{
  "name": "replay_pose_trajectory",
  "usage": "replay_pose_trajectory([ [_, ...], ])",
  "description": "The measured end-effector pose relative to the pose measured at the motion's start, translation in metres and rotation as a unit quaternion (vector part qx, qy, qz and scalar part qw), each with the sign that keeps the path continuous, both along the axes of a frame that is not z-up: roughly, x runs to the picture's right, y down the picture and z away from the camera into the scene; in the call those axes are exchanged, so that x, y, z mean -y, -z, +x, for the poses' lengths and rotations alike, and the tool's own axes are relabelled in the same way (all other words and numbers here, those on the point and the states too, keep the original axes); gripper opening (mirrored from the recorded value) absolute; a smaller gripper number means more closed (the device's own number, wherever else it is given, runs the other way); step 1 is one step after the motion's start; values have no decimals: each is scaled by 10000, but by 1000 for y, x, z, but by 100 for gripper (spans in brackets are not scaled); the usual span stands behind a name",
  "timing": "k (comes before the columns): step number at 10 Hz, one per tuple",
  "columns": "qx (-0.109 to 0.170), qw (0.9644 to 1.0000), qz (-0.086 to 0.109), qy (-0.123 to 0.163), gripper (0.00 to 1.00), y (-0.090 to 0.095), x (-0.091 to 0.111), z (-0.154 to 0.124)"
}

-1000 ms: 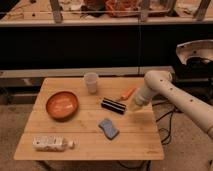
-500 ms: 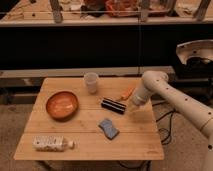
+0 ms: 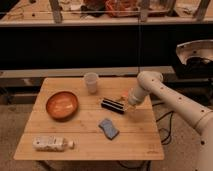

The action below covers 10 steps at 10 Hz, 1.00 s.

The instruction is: Push the eraser across the table

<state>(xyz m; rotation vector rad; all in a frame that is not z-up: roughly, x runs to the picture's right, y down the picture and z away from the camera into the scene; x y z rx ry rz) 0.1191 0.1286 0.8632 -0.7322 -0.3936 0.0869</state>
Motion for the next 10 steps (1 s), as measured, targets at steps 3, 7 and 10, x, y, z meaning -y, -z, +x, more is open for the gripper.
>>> replay_pose_trajectory([
  [3,11,10000,-58,1,0,-2,-1,-8],
  [7,128,9997,-164,-97,0,-3,-5,-24],
  [10,201,9994,-208,-167,0,-7,-2,-28],
])
